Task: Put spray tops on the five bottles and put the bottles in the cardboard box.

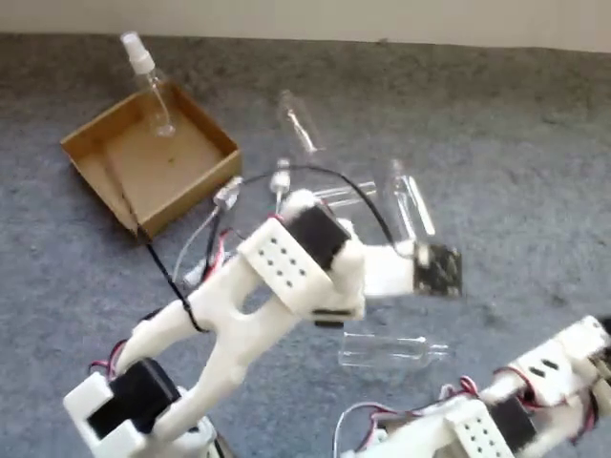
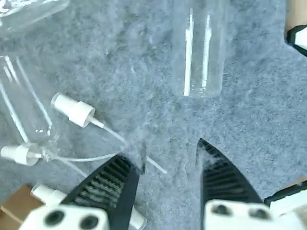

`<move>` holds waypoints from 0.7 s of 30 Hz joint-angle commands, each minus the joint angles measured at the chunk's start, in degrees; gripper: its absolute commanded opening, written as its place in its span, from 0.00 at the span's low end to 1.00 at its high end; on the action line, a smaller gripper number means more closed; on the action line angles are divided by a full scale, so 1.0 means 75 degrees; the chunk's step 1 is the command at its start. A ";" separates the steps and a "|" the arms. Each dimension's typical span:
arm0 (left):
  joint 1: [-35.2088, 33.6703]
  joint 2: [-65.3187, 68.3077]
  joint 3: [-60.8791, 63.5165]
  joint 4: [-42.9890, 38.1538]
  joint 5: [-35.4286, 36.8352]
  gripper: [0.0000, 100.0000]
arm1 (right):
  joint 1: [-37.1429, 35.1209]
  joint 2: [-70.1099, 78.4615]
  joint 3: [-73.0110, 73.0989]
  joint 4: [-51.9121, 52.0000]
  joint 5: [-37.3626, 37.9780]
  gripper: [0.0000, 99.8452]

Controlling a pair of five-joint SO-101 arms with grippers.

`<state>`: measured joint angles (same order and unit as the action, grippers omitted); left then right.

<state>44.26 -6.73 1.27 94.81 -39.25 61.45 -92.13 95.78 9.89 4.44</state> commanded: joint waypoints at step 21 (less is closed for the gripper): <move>0.0791 -0.0287 0.3089 -0.4958 -0.0047 0.31 | 0.2702 -0.0088 0.0803 -0.0135 0.0059 0.01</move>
<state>48.48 -6.73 22.46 62.64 -39.25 80.97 -92.13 95.78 9.71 4.35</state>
